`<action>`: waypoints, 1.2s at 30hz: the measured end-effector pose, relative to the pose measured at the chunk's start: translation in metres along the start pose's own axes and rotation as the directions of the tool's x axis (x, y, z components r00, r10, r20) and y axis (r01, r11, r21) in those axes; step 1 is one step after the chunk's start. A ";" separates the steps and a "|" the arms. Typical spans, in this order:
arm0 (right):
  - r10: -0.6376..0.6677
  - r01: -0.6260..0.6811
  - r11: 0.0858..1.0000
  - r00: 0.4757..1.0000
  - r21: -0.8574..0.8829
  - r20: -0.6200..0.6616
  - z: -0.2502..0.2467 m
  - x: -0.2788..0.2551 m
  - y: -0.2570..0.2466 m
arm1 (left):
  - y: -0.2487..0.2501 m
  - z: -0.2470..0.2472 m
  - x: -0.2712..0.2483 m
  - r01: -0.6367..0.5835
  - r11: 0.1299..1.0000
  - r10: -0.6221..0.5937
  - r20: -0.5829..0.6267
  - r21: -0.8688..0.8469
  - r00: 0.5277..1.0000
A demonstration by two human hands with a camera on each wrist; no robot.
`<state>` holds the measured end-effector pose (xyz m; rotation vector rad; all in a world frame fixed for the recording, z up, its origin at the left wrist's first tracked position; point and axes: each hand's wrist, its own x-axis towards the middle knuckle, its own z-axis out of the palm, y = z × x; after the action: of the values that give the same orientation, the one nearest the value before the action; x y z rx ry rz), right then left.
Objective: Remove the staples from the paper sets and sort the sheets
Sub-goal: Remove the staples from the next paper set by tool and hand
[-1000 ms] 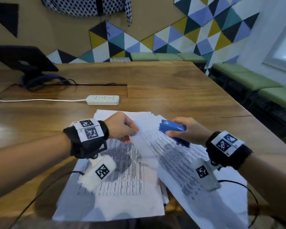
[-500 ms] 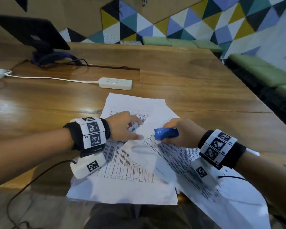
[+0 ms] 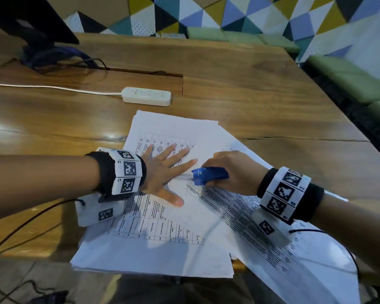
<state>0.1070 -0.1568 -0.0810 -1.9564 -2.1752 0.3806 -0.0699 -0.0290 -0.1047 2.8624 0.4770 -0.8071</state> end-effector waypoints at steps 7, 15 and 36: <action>-0.050 0.055 0.996 0.996 -0.070 0.069 -0.001 0.001 0.000 | 0.014 -0.005 0.006 0.060 0.997 -0.058 -0.021 0.054 0.998; -0.096 0.184 0.935 0.954 -0.303 0.284 -0.003 0.005 -0.002 | 0.018 -0.008 0.002 0.013 0.994 -0.006 -0.067 0.105 0.998; -0.045 0.141 0.955 0.938 -0.261 0.344 -0.005 0.013 0.000 | 0.014 -0.008 0.005 -0.014 0.999 0.014 -0.010 0.034 1.000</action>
<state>0.1074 -0.1440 -0.0769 -2.0421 -2.6589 0.4364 -0.0567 -0.0395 -0.0999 2.8984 0.4488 -0.8065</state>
